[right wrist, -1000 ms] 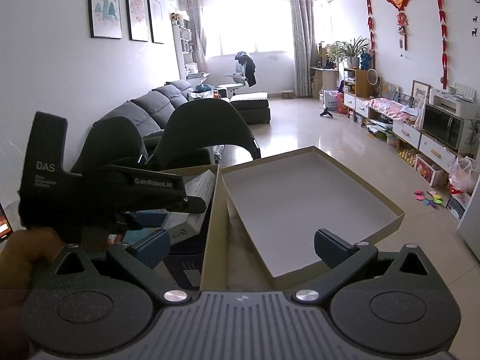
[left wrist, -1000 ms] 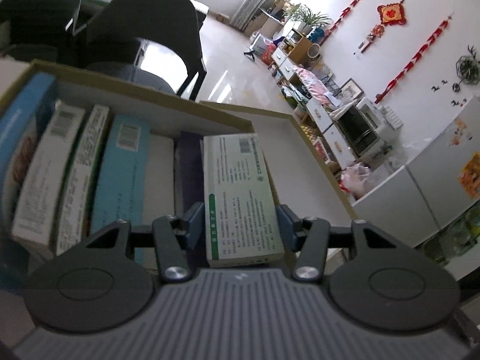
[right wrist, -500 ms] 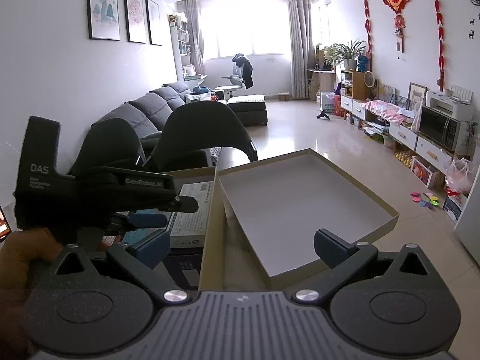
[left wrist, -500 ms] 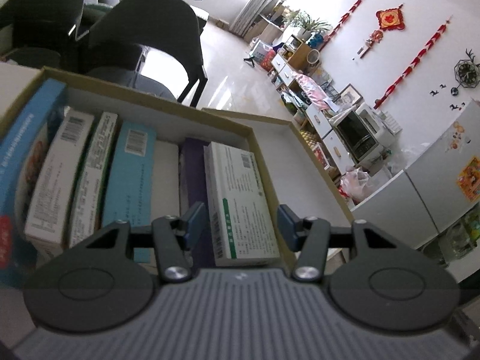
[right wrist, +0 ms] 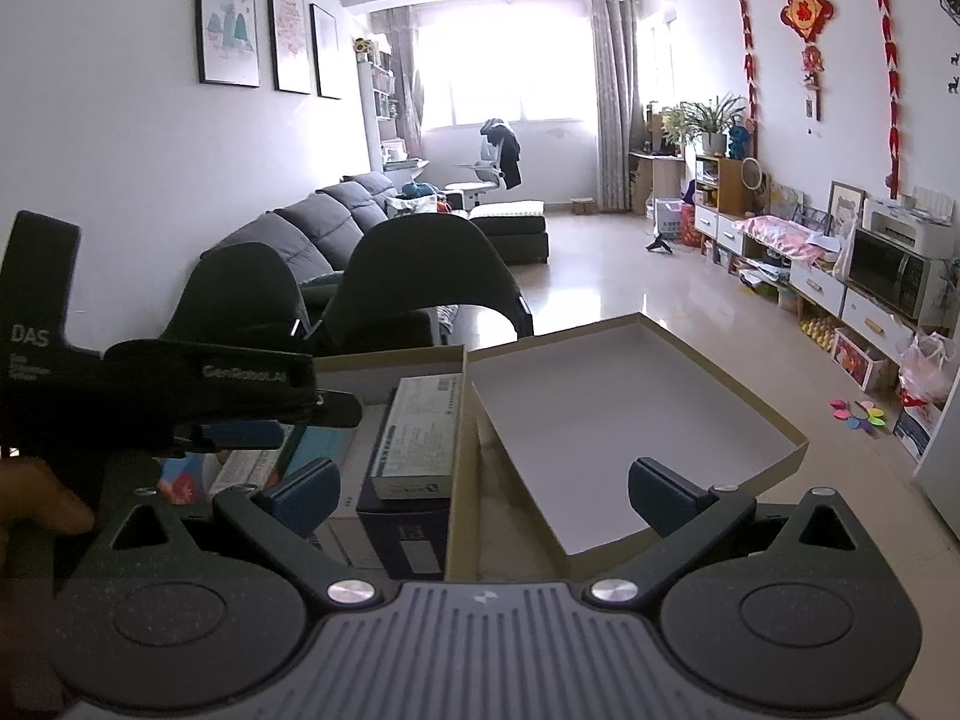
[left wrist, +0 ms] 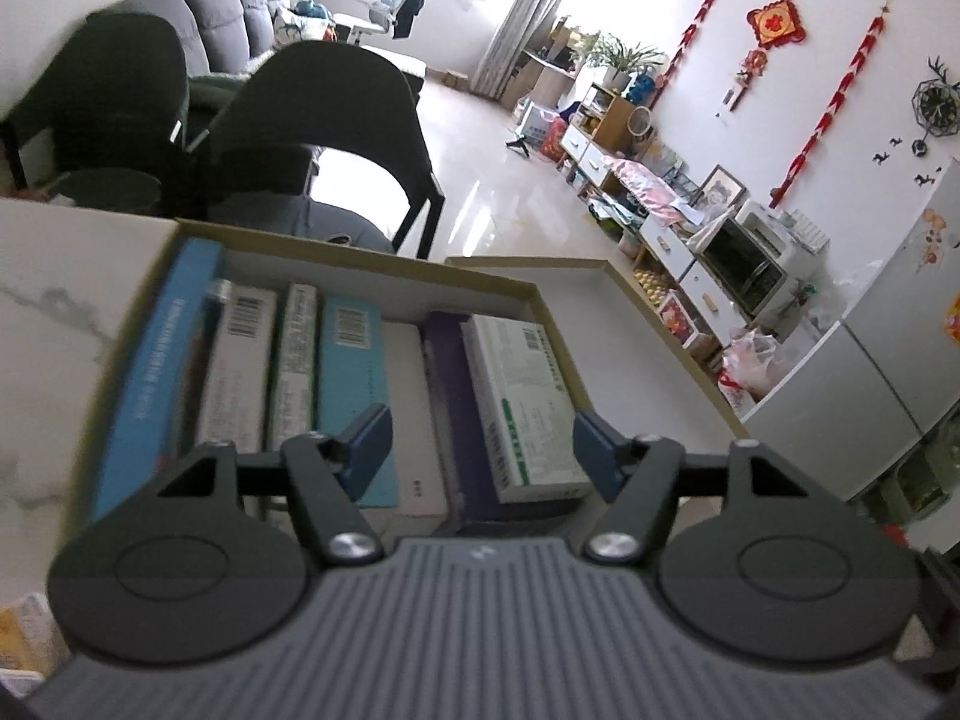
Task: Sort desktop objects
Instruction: 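Lower the green-and-white box into the beige box and open the left gripper, then withdraw the left gripper and move it to the white blue-striped box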
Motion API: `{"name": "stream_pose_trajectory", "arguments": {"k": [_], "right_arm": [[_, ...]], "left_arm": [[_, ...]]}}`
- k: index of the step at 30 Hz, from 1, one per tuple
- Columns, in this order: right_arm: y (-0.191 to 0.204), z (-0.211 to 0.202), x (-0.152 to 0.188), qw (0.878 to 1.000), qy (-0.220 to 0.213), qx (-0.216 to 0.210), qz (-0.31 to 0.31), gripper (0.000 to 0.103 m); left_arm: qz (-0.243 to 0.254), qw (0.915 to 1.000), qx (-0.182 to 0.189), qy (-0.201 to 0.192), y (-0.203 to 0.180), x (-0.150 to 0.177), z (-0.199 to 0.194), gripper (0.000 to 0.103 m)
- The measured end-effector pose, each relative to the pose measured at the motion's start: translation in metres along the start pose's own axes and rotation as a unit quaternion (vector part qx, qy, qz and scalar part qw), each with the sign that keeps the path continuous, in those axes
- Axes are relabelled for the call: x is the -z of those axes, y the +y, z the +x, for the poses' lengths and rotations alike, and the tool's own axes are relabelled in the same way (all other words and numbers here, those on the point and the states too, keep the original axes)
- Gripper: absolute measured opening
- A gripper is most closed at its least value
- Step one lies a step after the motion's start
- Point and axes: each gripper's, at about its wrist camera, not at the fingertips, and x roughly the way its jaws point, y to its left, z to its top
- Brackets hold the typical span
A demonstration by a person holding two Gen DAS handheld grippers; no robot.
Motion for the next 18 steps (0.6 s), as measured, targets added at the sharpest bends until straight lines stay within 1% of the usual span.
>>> {"name": "stream_pose_trajectory", "arguments": {"k": [1,3,5,10,14,18], "right_arm": [[0.002,-0.002,0.000,1.000,-0.002,-0.003,-0.001,0.103],[0.005,-0.006,0.000,1.000,-0.004,-0.007,-0.001,0.103],[0.009,-0.010,0.001,1.000,-0.004,-0.008,-0.004,0.103],[0.018,-0.018,0.002,1.000,-0.008,-0.011,-0.011,0.103],[0.024,-0.024,0.002,1.000,-0.012,-0.013,-0.015,0.103],[0.031,-0.028,0.003,1.000,-0.014,-0.016,-0.019,0.103]], "left_arm": [[0.001,1.0000,-0.001,-0.002,0.001,0.000,-0.004,0.075],[0.001,1.0000,-0.003,-0.004,0.005,-0.001,-0.010,0.080],[0.002,1.0000,-0.005,-0.006,0.006,-0.001,-0.014,0.081],[0.001,0.9999,-0.006,-0.012,0.015,0.001,-0.029,0.091],[0.007,0.9997,-0.009,-0.022,0.021,0.005,-0.042,0.094],[0.021,0.9989,-0.024,-0.034,0.026,0.008,-0.055,0.096]]}}
